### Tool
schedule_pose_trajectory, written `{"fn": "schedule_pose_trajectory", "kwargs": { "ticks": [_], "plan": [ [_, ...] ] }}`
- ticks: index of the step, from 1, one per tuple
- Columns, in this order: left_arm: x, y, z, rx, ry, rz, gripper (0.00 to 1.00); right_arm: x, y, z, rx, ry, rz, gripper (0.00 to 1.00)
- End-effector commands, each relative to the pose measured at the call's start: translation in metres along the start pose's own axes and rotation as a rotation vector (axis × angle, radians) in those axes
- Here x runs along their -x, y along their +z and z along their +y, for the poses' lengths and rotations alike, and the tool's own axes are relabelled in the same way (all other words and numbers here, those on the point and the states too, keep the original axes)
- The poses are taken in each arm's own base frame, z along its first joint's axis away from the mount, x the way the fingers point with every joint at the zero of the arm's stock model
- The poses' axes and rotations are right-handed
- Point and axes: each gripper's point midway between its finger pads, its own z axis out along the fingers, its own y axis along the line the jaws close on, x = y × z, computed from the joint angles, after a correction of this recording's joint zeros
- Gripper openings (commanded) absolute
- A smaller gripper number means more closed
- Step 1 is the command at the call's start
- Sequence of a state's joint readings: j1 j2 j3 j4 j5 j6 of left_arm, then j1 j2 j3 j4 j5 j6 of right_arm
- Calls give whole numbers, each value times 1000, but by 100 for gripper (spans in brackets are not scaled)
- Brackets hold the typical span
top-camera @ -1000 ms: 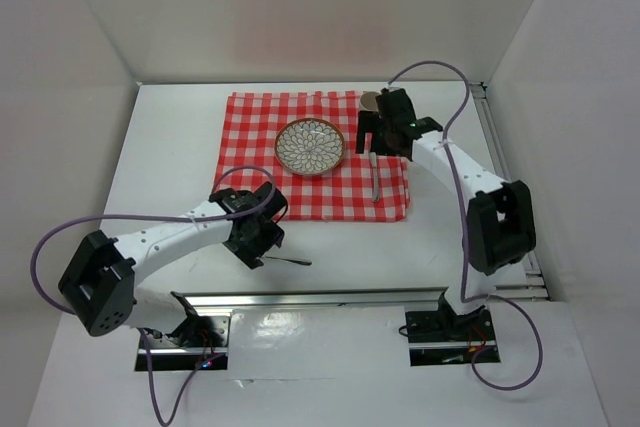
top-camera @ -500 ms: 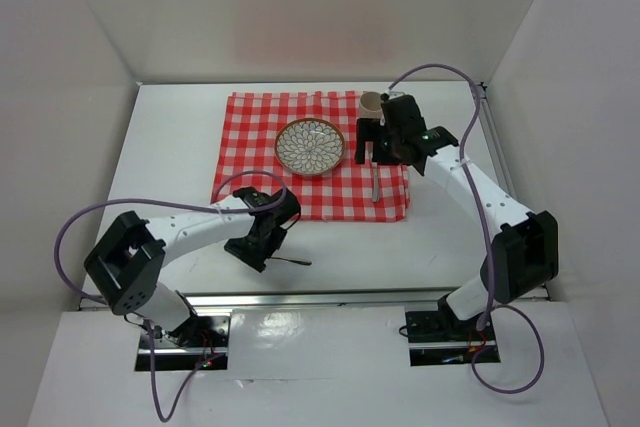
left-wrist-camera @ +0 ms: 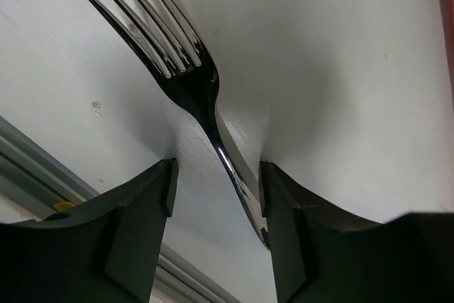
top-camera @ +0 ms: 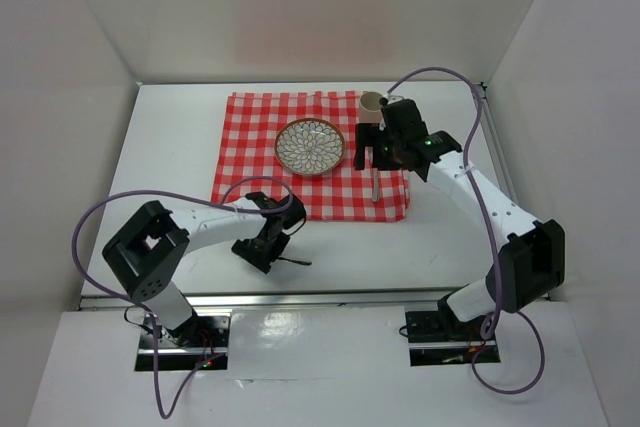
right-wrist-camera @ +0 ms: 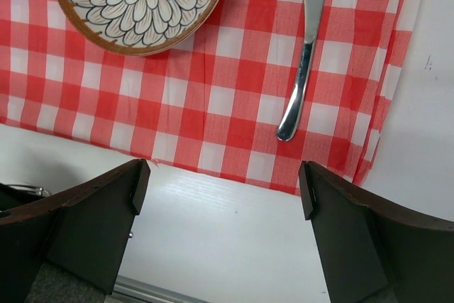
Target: Set the dinner table for one person
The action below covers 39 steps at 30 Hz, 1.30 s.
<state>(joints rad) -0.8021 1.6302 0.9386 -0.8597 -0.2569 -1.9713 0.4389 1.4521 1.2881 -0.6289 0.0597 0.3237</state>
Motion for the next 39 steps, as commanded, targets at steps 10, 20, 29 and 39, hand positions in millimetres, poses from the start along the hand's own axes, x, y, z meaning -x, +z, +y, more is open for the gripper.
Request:
{"fn": "schedule_pose_trajectory", "kwargs": {
  "ticks": [10, 20, 29, 39],
  "plan": [
    [-16, 25, -3, 16, -251, 64, 13, -5, -15, 1, -17, -26, -4, 100],
    [55, -73, -17, -208, -96, -224, 0, -5, -11, 4, -23, -15, 0, 99],
    [137, -135, -85, -315, 509, -472, 0, 6, -34, 1, -50, -9, -42, 99],
    [181, -93, -164, -343, 1007, -368, 0, -17, -38, -13, -98, 2, 11, 99]
  ]
}}
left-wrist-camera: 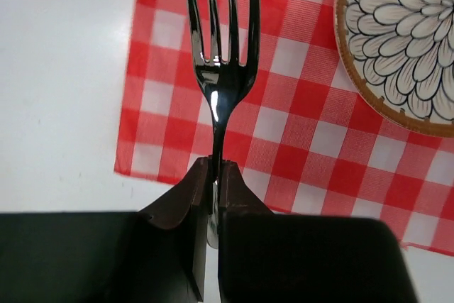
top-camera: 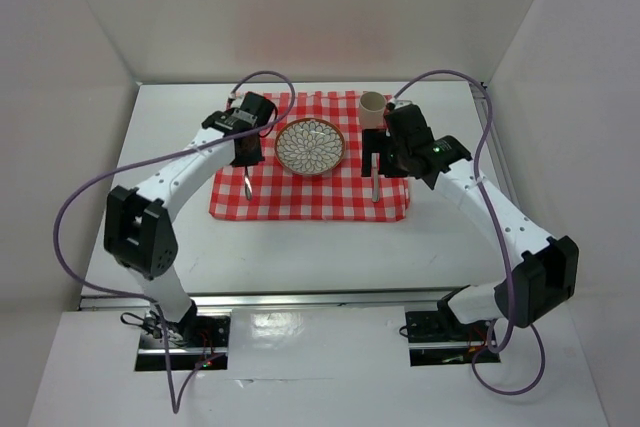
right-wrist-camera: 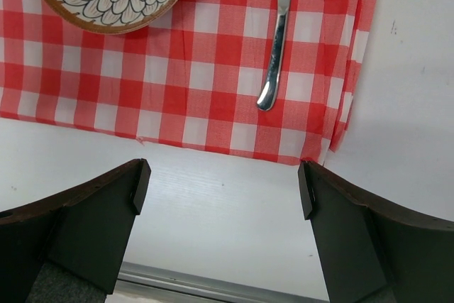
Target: Set the dinner table for one person
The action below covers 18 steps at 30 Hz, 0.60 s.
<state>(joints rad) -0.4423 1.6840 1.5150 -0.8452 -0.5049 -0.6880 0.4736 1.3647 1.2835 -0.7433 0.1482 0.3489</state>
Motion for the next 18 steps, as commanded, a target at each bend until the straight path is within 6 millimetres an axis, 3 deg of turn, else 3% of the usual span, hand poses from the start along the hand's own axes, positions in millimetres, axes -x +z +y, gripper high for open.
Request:
{"fn": "schedule_pose_trajectory", "kwargs": {
  "ticks": [1, 6, 8, 12, 18],
  "plan": [
    [12, 27, -32, -195, 254, 51, 0, -5, -7, -6, -35, 5, 5, 99],
    [24, 65, -39, -187, 274, 115, 0, -9, -4, -7, -43, 19, 22, 99],
    [18, 79, -44, -215, 277, 151, 0, -14, -3, -5, -41, 11, 32, 99],
    [23, 98, -44, -228, 249, 170, 0, -19, -2, -10, -65, 16, 42, 99],
    [7, 116, -41, -181, 249, 226, 0, -26, 2, -14, -82, 12, 58, 100]
  ]
}}
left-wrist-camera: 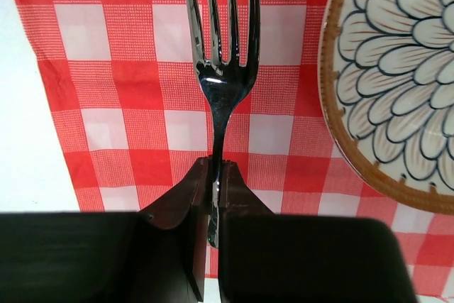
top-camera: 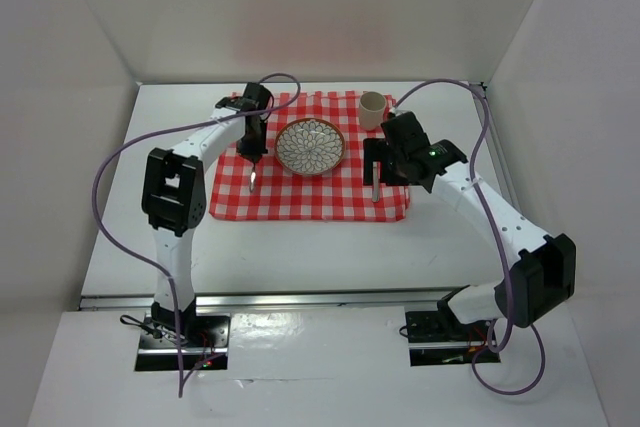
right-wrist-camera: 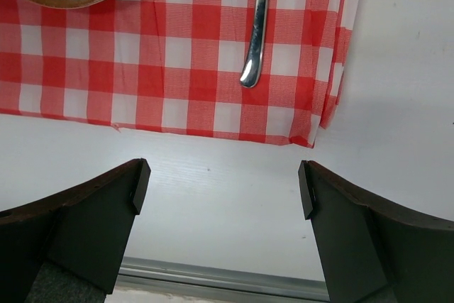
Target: Set the dinner table for one person
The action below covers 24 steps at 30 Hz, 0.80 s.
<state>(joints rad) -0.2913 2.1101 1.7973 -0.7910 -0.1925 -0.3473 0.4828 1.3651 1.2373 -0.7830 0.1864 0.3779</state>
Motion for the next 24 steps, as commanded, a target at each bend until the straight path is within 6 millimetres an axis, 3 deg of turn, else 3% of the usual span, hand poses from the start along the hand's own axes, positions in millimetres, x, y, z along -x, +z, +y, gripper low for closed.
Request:
{"fn": "schedule_pose_trajectory", "kwargs": {
  "ticks": [1, 10, 11, 14, 15, 17, 19, 21, 24],
  "plan": [
    [2, 10, -5, -10, 14, 11, 0, -1, -4, -2, -20, 5, -7, 100],
    [-12, 42, 5, 63, -6, 90, 0, -3, -1, -12, -73, -1, -1, 100],
    [-16, 41, 6, 72, -15, 117, 9, -3, -1, -12, -73, -1, -1, 100],
    [-11, 40, 4, 70, -25, 110, 23, -1, -1, -15, -94, -3, -3, 100],
    [-9, 36, 4, 67, -27, 100, 35, 0, -3, -14, -94, -3, -4, 100],
    [-1, 28, 4, 58, -33, 70, 42, 4, -5, -13, -89, 0, -14, 100],
    [12, 12, 7, 49, -49, 27, 56, 7, -8, -17, -113, 7, -20, 100],
    [21, -4, 8, 42, -54, 2, 58, 16, -17, -16, -117, 37, -38, 100],
    [44, -44, 6, 5, -80, -88, 67, 29, -31, -16, -125, 69, -79, 100]
  ]
}}
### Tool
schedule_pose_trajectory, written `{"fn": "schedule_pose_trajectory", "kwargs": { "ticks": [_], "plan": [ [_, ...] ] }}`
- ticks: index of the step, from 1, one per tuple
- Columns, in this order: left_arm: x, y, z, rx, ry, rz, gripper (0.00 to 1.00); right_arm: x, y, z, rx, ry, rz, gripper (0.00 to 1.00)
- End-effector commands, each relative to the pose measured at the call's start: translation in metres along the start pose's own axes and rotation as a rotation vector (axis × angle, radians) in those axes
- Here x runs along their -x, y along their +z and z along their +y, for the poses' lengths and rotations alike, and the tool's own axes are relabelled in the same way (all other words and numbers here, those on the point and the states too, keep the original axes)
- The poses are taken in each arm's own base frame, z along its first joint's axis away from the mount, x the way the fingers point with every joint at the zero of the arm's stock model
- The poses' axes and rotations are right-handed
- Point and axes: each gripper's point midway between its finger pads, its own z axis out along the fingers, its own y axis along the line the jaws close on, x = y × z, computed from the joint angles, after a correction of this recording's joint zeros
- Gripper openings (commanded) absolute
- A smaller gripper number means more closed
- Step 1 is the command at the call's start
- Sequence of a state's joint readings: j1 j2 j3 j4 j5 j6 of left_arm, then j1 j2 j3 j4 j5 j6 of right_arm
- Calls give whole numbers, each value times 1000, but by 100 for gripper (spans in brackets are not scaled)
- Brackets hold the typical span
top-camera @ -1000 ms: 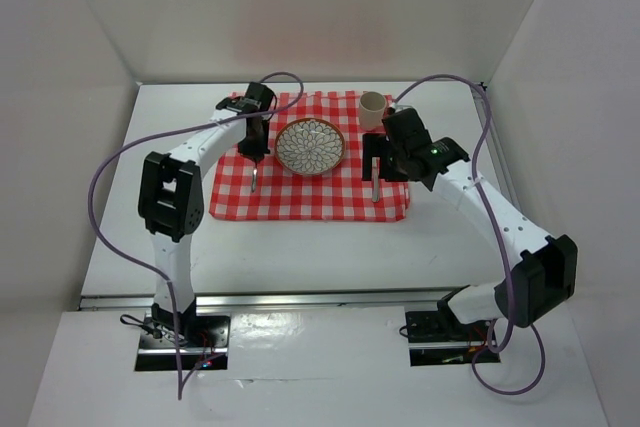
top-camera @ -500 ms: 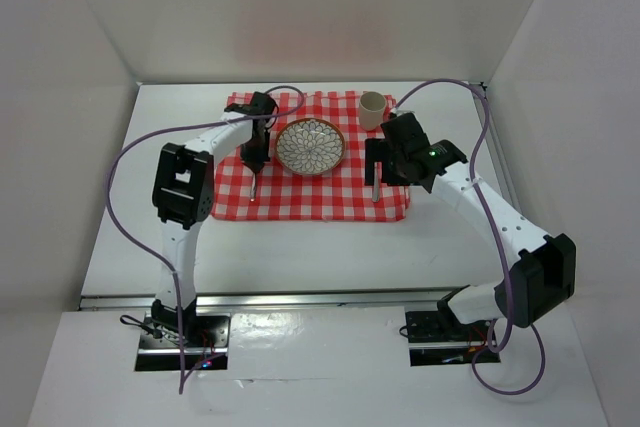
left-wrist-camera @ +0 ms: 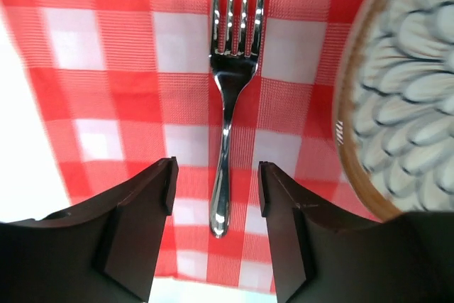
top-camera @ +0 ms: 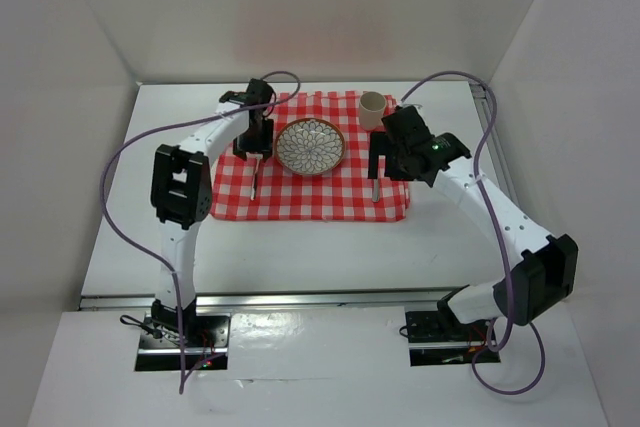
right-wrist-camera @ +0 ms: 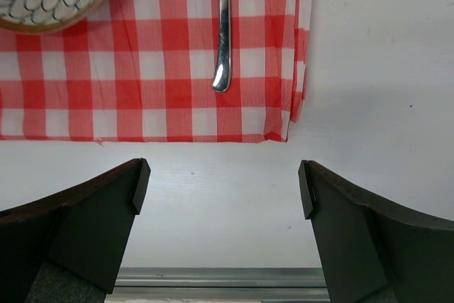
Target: Set the dinner table for one person
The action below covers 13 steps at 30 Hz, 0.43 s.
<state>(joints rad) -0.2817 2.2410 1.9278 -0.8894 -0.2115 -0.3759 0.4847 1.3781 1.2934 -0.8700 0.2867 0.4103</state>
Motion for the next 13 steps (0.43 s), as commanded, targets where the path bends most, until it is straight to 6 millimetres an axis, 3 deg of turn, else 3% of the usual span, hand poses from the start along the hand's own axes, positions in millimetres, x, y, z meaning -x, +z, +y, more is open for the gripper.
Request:
{"fn": "schedule_pose_trajectory", "kwargs": {
  "ticks": [1, 3, 4, 6, 7, 8, 13],
  "plan": [
    [49, -99, 8, -62, -70, -219, 67, 27, -24, -1, -13, 56, -81, 100],
    [59, -138, 9, -100, -92, -293, 68, 32, -35, -2, -4, 107, -117, 100],
    [64, -176, 16, -136, -124, -366, 68, 35, -38, -5, -5, 142, -127, 100],
    [70, -216, 17, -200, -137, -472, 68, 38, -41, -11, -13, 165, -148, 100],
    [63, -220, 19, -233, -140, -478, 68, 39, -40, -13, -18, 181, -149, 100],
    [59, -258, 24, -274, -148, -567, 68, 41, -40, -17, -31, 201, -154, 100],
    [40, -299, 44, -337, -177, -702, 68, 34, -40, -24, -45, 207, -146, 100]
  ]
}}
